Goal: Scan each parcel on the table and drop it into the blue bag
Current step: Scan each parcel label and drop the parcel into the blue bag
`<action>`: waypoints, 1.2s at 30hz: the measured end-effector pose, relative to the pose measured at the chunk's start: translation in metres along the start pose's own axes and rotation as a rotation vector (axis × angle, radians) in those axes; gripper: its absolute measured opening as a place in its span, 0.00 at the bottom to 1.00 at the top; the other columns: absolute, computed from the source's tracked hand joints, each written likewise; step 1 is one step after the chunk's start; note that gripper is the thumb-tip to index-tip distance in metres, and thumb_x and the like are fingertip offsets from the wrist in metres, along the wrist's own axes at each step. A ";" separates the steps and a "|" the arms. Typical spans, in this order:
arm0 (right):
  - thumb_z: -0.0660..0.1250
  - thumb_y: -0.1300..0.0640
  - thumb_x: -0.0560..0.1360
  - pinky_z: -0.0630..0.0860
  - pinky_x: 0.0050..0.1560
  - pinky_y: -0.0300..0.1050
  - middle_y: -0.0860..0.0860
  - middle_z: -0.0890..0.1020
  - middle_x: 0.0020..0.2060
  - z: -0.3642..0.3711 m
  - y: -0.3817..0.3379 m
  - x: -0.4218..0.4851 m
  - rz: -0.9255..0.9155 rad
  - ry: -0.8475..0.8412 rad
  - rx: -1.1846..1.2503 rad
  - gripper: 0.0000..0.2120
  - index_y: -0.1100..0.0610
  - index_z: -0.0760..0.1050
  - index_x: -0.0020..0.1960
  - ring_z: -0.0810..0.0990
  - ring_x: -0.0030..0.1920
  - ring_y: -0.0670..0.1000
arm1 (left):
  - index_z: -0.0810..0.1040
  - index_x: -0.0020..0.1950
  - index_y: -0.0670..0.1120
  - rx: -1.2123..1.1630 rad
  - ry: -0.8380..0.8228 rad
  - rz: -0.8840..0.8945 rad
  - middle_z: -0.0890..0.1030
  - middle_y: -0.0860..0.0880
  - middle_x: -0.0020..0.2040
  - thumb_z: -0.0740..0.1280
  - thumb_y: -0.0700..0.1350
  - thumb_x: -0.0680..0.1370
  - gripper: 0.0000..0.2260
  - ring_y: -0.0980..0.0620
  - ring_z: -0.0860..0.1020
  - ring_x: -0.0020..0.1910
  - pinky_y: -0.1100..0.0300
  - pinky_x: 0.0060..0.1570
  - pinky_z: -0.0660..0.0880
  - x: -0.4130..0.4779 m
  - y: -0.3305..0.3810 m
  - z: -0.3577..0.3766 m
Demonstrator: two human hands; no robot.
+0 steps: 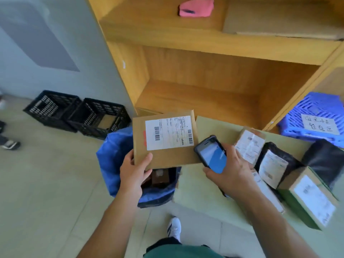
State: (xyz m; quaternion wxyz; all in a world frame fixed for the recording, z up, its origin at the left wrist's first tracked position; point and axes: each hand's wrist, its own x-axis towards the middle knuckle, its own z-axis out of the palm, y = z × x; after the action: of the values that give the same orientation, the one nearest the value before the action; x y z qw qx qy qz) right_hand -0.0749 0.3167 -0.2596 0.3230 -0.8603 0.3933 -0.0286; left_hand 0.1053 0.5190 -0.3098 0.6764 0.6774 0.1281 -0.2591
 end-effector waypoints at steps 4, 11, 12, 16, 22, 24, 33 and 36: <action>0.75 0.39 0.67 0.74 0.53 0.49 0.46 0.74 0.62 0.035 -0.052 0.018 -0.041 -0.064 0.010 0.40 0.46 0.61 0.73 0.74 0.59 0.51 | 0.74 0.71 0.50 -0.018 0.095 -0.023 0.79 0.53 0.63 0.76 0.45 0.76 0.24 0.55 0.80 0.59 0.50 0.56 0.81 0.034 0.013 -0.052; 0.73 0.39 0.71 0.70 0.40 0.42 0.48 0.74 0.67 0.058 -0.091 0.050 -0.052 -0.145 -0.039 0.40 0.47 0.59 0.76 0.72 0.51 0.49 | 0.75 0.62 0.61 0.434 0.162 0.013 0.81 0.53 0.61 0.72 0.64 0.74 0.20 0.47 0.81 0.61 0.50 0.53 0.78 0.093 -0.004 -0.100; 0.73 0.39 0.71 0.70 0.41 0.42 0.48 0.74 0.67 0.059 -0.093 0.054 -0.052 -0.148 -0.043 0.40 0.47 0.59 0.76 0.73 0.53 0.50 | 0.75 0.65 0.59 0.463 0.156 0.002 0.80 0.53 0.62 0.71 0.57 0.77 0.17 0.47 0.79 0.62 0.53 0.54 0.75 0.086 0.004 -0.097; 0.73 0.40 0.71 0.71 0.45 0.46 0.49 0.74 0.66 0.060 -0.090 0.065 -0.031 -0.149 -0.045 0.39 0.47 0.59 0.76 0.75 0.56 0.53 | 0.56 0.84 0.50 0.498 0.148 -0.022 0.66 0.51 0.79 0.67 0.54 0.81 0.34 0.47 0.64 0.78 0.54 0.69 0.62 0.082 0.007 -0.083; 0.73 0.40 0.70 0.71 0.38 0.42 0.48 0.74 0.63 0.050 -0.063 0.064 0.036 -0.113 -0.034 0.39 0.47 0.60 0.74 0.72 0.51 0.50 | 0.60 0.82 0.53 0.640 0.044 0.056 0.70 0.51 0.77 0.67 0.55 0.81 0.32 0.46 0.70 0.75 0.51 0.71 0.67 0.082 0.002 -0.048; 0.73 0.40 0.70 0.72 0.40 0.44 0.48 0.74 0.63 0.044 -0.047 0.060 0.076 -0.091 -0.025 0.39 0.47 0.60 0.74 0.71 0.50 0.49 | 0.61 0.81 0.54 0.687 -0.018 0.098 0.72 0.52 0.73 0.68 0.54 0.81 0.30 0.48 0.72 0.72 0.53 0.68 0.69 0.080 0.001 -0.026; 0.74 0.39 0.69 0.74 0.51 0.49 0.49 0.74 0.67 -0.011 0.062 0.022 0.270 0.002 0.061 0.41 0.47 0.60 0.76 0.75 0.61 0.53 | 0.66 0.79 0.54 0.905 -0.388 0.203 0.71 0.52 0.76 0.69 0.56 0.80 0.29 0.49 0.69 0.75 0.49 0.72 0.67 0.039 -0.041 0.105; 0.73 0.38 0.69 0.74 0.54 0.51 0.49 0.73 0.68 -0.034 0.108 0.003 0.373 0.041 0.067 0.43 0.47 0.59 0.77 0.74 0.64 0.54 | 0.68 0.78 0.54 0.970 -0.545 0.173 0.74 0.52 0.73 0.72 0.61 0.75 0.33 0.50 0.74 0.71 0.46 0.69 0.72 0.020 -0.078 0.153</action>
State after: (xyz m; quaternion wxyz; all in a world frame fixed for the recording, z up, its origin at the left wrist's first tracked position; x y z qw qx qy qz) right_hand -0.1541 0.2449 -0.2959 0.3431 -0.7604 0.5515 0.0011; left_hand 0.0544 0.3692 -0.3789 0.3150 0.8273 -0.2411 -0.3977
